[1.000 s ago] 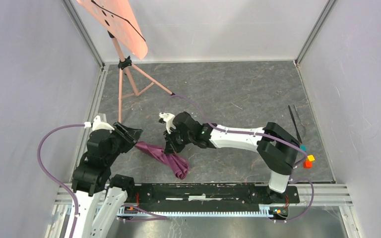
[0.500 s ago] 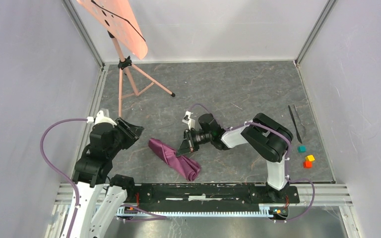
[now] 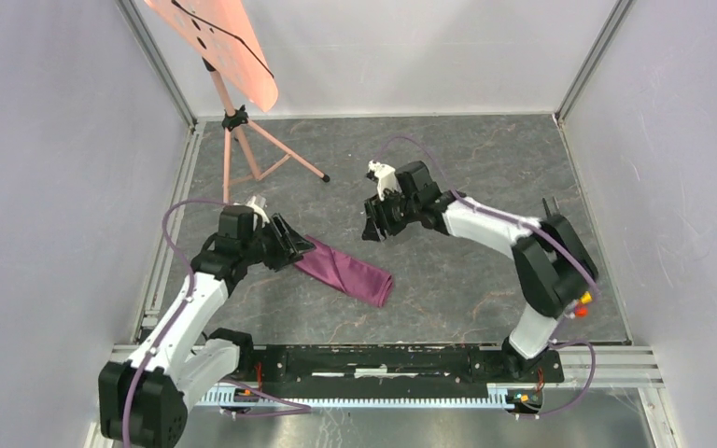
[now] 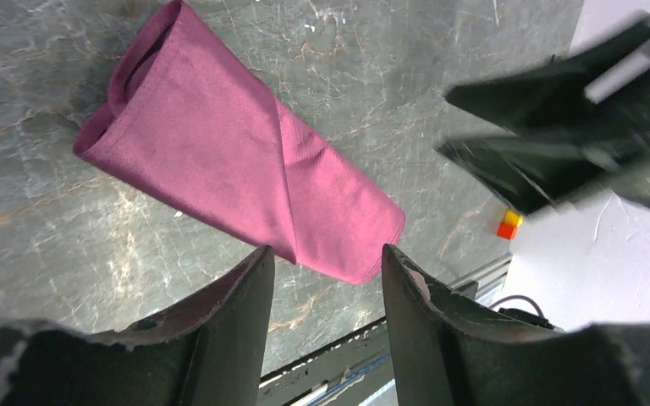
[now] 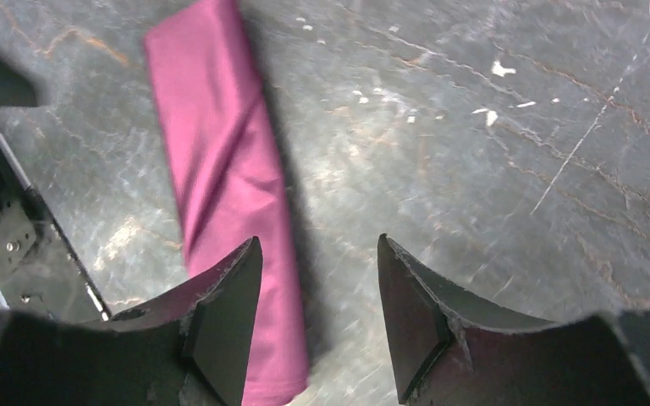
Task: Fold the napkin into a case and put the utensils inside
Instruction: Rotate the smaller rectangle-folded napkin at the center of the board.
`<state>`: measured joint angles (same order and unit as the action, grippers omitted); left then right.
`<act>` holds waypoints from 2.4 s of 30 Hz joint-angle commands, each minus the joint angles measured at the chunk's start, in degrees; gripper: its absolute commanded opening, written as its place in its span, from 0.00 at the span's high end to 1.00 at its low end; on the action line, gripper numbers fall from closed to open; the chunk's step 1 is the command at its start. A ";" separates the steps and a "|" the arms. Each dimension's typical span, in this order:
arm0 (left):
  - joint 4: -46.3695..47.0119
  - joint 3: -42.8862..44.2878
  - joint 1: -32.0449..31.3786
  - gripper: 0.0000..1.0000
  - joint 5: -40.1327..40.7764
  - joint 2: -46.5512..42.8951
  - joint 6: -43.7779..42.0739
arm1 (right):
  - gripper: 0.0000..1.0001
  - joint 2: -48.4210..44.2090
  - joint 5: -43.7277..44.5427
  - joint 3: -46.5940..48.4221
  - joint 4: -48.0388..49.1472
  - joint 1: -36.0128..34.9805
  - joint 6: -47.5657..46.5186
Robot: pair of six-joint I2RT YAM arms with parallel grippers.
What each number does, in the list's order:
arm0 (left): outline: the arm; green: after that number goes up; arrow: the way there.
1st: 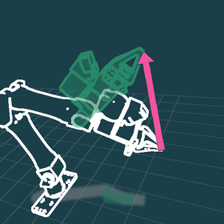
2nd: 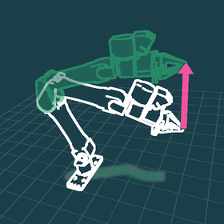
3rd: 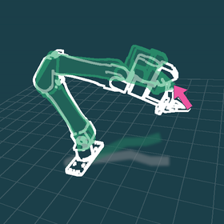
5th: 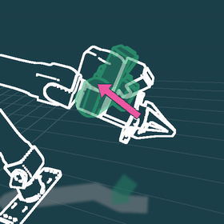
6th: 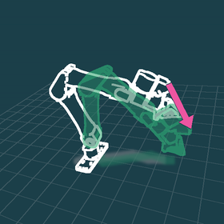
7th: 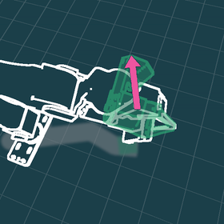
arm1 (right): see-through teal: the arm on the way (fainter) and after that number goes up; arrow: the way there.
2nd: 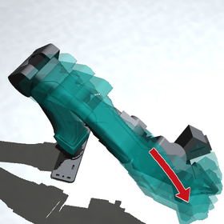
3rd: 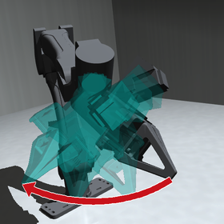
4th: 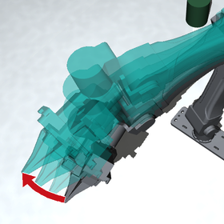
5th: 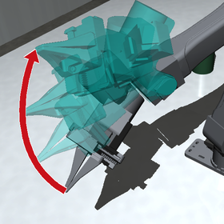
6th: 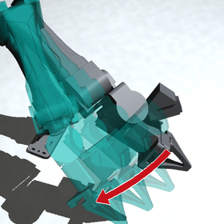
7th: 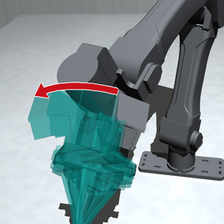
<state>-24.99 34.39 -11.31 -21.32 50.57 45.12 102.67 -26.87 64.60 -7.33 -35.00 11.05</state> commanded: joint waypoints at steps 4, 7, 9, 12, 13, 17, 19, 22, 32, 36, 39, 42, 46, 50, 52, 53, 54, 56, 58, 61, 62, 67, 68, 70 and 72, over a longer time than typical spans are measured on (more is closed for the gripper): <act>16.17 0.43 0.08 0.44 -7.96 13.42 -1.09 | 0.45 -14.77 5.44 -11.52 -2.79 -16.31 2.08; 18.12 1.86 -0.07 0.46 -7.59 17.46 -0.48 | 0.53 -16.57 2.72 -18.07 5.59 -22.03 9.77; 18.74 2.52 -0.20 0.45 -6.53 18.25 -0.54 | 0.55 -16.80 2.67 -22.18 11.51 -23.63 13.68; 17.93 2.85 -0.20 0.44 -6.28 17.10 -1.59 | 0.56 -16.52 5.26 -27.41 16.70 -23.97 17.49; 17.99 2.42 -0.22 0.43 -6.32 15.95 -1.70 | 0.54 -16.74 7.49 -28.73 17.55 -23.92 18.22; 17.80 1.32 -0.21 0.38 -7.67 12.00 -3.01 | 0.46 -16.51 15.47 -31.31 17.64 -21.47 18.89; 16.95 1.57 -0.17 0.36 -8.78 11.40 -4.54 | 0.43 -15.44 15.49 -32.76 20.48 -17.36 20.28; 15.75 3.05 -0.12 0.35 -10.08 13.30 -6.47 | 0.42 -11.57 13.47 -31.92 26.25 -9.85 21.26; 13.51 14.30 -0.13 0.40 -0.92 30.18 -11.62 | 0.34 -3.16 10.33 -13.40 18.37 -2.85 14.60; 13.67 13.62 -0.12 0.38 5.48 32.53 -11.69 | 0.31 -4.99 8.81 -18.36 22.65 -2.39 19.86; 15.27 10.88 -0.12 0.38 7.07 34.54 -10.32 | 0.30 -3.77 6.11 -20.78 28.86 -2.26 23.09; 18.42 7.19 -0.14 0.39 6.69 35.26 -9.07 | 0.32 -0.14 4.35 -18.53 29.93 -2.01 23.94; 22.28 0.34 -0.25 0.41 5.19 33.18 -6.24 | 0.33 4.24 2.46 -13.79 30.71 -1.91 23.30; 24.75 -7.96 -0.29 0.44 3.93 26.60 -0.87 | 0.37 10.06 -2.38 -6.70 30.09 -2.59 21.60; 23.07 -12.49 -0.38 0.44 4.51 20.09 1.75 | 0.38 11.62 -3.46 -4.20 29.11 -3.56 20.81; 20.98 -14.03 -0.38 0.43 5.88 15.77 2.59 | 0.38 11.99 -3.88 -3.54 28.99 -4.09 20.96; 17.51 -14.93 -0.38 0.42 8.06 10.69 3.35 | 0.37 12.26 -4.39 -3.33 29.62 -4.71 21.32; 11.61 -15.82 -0.38 0.39 10.55 1.74 3.90 | 0.38 12.56 -4.60 -2.86 30.27 -5.88 21.79; 6.29 -15.40 -0.40 0.37 12.24 -5.78 4.56 | 0.37 13.33 -5.05 -1.80 30.19 -6.61 21.82; 0.53 -13.68 -0.38 0.32 12.73 -13.74 5.04 | 0.37 13.81 -4.95 -0.21 27.42 -6.44 19.91; -0.72 -12.78 -0.38 0.32 12.35 -15.00 4.94 | 0.36 13.30 -4.36 -0.24 26.27 -6.06 18.66; -3.27 -7.92 -0.38 0.33 6.65 -14.55 3.31 | 0.29 7.55 -1.27 -1.91 21.44 -3.47 13.08; -2.59 -7.82 -0.42 0.33 4.90 -13.79 3.66 | 0.27 6.87 -2.14 -1.86 21.35 -2.92 12.86; -0.35 -8.51 -0.38 0.36 0.89 -12.16 5.59 | 0.27 6.57 -5.34 -1.66 22.65 -2.36 14.38; 0.98 -9.82 -0.40 0.38 -1.65 -11.13 7.88 | 0.27 6.46 -7.68 -1.85 25.56 -2.35 17.13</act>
<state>-25.19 24.56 -11.64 -15.66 37.47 48.40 112.27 -30.37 62.24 15.33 -37.89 27.16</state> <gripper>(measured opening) 0.638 0.725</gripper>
